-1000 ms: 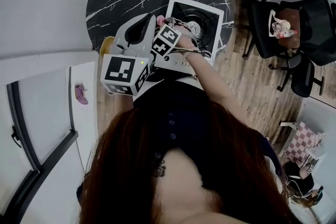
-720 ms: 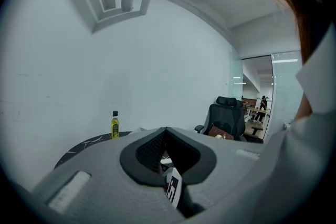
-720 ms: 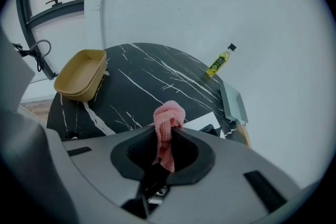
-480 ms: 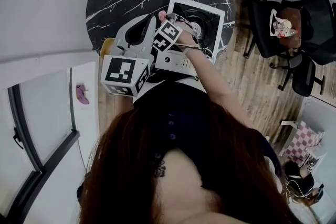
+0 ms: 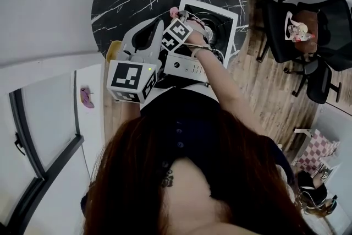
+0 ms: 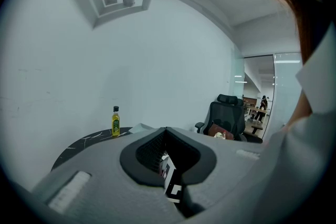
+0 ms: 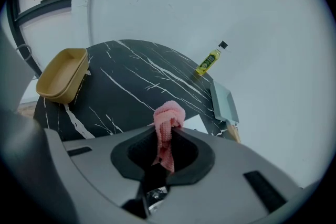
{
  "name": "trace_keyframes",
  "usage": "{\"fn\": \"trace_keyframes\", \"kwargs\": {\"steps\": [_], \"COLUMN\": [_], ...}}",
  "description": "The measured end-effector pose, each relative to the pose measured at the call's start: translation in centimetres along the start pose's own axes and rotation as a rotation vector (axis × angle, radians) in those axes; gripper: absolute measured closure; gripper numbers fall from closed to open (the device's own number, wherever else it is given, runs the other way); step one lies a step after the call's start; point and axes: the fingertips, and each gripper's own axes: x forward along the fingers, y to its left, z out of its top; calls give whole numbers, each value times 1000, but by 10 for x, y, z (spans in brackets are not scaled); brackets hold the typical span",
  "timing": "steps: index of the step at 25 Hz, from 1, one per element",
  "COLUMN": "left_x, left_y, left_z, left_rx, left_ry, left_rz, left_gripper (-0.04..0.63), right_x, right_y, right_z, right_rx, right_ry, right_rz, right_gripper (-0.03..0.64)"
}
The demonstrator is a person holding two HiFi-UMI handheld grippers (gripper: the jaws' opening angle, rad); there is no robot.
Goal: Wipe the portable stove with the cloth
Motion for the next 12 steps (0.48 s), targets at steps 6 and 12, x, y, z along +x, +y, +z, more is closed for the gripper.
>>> {"fn": "trace_keyframes", "kwargs": {"steps": [6,12], "left_x": [3,6], "left_y": [4,3], "left_z": [-3,-6], "left_rx": [-4,-3], "left_ry": [13,27], "left_rz": [1,-4], "left_gripper": [583,584], "right_x": [6,10], "right_y": [-9,-16], "right_z": [3,4], "right_rx": [-6,-21], "right_ry": [3,4], "right_rz": [-24,-44], "right_gripper": [561,563]}}
